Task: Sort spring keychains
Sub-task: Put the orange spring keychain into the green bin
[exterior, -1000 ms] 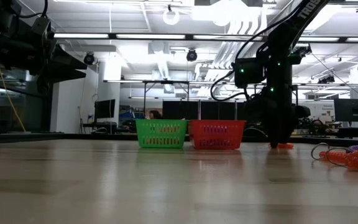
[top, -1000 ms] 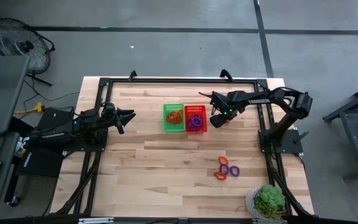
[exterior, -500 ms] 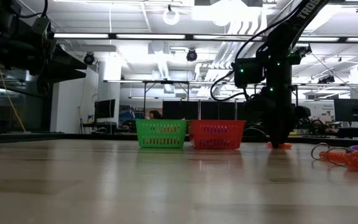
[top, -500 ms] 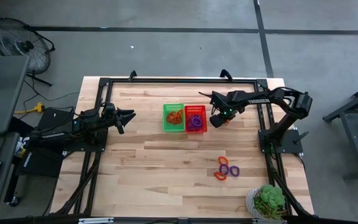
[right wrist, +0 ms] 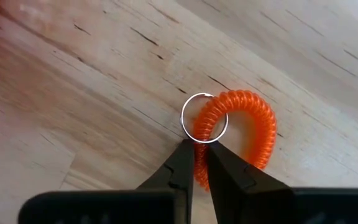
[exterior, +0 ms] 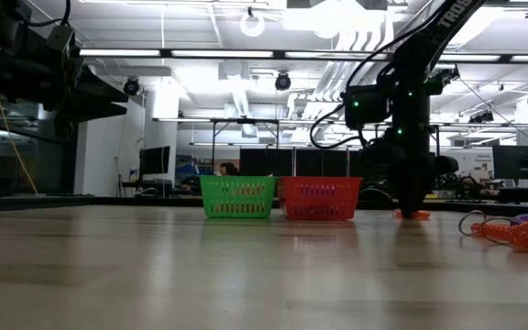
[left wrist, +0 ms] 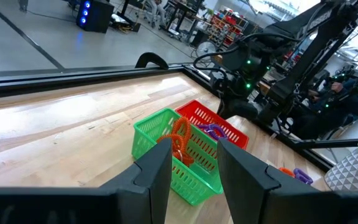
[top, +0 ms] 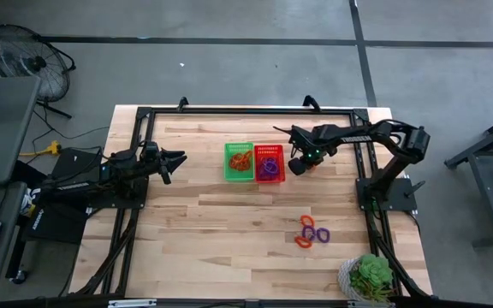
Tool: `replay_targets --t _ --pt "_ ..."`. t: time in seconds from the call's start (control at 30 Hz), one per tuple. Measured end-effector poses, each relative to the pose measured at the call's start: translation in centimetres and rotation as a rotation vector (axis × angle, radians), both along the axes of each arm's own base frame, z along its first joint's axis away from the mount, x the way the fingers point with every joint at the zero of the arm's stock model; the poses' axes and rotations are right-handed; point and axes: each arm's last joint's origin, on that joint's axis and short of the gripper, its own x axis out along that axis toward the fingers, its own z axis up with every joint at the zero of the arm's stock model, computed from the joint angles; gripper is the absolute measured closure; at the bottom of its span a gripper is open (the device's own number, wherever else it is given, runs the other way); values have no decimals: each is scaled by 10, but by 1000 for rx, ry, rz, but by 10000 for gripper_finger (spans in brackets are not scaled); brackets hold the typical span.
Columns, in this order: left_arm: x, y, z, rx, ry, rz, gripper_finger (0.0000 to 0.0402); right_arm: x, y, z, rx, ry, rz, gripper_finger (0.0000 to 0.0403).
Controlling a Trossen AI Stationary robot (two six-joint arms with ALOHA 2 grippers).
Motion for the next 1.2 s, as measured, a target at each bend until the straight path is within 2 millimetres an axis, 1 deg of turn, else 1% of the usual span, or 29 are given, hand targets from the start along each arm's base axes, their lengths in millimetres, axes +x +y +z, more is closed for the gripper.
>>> replay_targets --t 0.17,0.27,0.5,0.67,0.87,1.0,1.2 --pt "0 0 0 0 0 0 275 6 -3 8 5 0 5 379" --pt "0 0 0 0 0 0 275 13 -6 16 6 -18 18 378" --pt "0 0 0 0 0 0 275 27 -14 45 -22 -50 31 379" --pt "0 0 0 0 0 0 275 40 -20 72 -55 -99 61 381" --pt "0 0 0 0 0 0 275 60 -29 107 -131 -233 82 379" --pt "0 0 0 0 0 0 275 75 -27 129 -195 -351 119 383" --pt "0 0 0 0 0 0 275 102 -16 145 -254 -601 188 380"
